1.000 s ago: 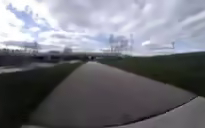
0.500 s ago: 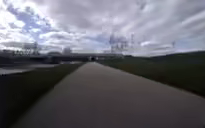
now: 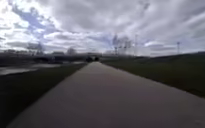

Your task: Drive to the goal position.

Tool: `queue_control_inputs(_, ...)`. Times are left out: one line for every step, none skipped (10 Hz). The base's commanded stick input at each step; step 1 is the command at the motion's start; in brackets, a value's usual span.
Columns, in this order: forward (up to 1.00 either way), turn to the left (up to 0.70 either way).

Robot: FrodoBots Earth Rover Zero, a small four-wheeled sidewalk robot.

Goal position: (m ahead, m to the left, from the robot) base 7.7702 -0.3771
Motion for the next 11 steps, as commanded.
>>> queue_control_inputs(1.00, 0.00)
queue_control_inputs(1.00, 0.00)
queue_control_inputs(1.00, 0.00)
queue_control_inputs(1.00, 0.00)
queue_control_inputs(1.00, 0.00)
queue_control_inputs(1.00, 0.00)
queue_control_inputs(1.00, 0.00)
queue_control_inputs(1.00, 0.00)
queue_control_inputs(1.00, 0.00)
queue_control_inputs(1.00, 0.00)
queue_control_inputs(1.00, 0.00)
